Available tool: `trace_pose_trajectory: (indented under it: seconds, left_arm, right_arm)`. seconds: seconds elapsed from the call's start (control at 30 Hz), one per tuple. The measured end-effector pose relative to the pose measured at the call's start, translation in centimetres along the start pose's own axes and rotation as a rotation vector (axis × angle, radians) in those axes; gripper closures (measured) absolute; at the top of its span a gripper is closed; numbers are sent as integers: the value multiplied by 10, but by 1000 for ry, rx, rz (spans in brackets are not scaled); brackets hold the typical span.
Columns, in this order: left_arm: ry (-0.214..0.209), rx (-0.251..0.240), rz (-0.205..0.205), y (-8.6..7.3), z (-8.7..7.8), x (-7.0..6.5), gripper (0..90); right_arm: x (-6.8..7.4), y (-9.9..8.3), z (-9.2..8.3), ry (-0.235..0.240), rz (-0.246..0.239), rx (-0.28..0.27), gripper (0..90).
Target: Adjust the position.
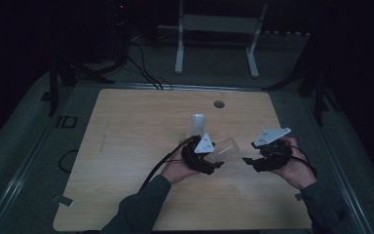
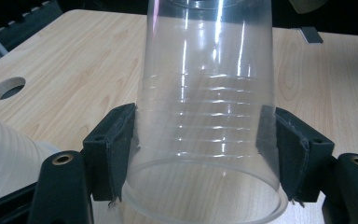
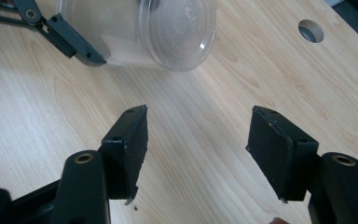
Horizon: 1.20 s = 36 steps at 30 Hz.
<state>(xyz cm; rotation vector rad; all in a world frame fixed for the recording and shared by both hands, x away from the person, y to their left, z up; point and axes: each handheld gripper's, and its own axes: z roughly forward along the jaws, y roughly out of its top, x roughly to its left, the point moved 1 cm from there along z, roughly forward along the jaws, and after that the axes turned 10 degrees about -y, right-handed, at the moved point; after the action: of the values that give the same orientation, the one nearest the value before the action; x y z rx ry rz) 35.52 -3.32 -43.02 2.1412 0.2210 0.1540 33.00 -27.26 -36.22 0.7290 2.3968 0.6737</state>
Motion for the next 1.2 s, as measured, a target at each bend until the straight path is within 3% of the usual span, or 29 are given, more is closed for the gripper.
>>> trace_pose_trajectory:
  seconds: [0.47, 0.93, 1.2]
  left_arm:
    - [-25, 41, 11, 0, -4, 2, 296]
    - [-53, 118, 71, 3, 3, -3, 295]
    - [-52, 154, 100, 4, 4, -5, 295]
  right_arm:
    - [1, 11, -3, 9, -99, 56, 376]
    - [10, 22, -1, 34, -245, 139, 376]
    - [13, 27, 1, 55, -297, 183, 375]
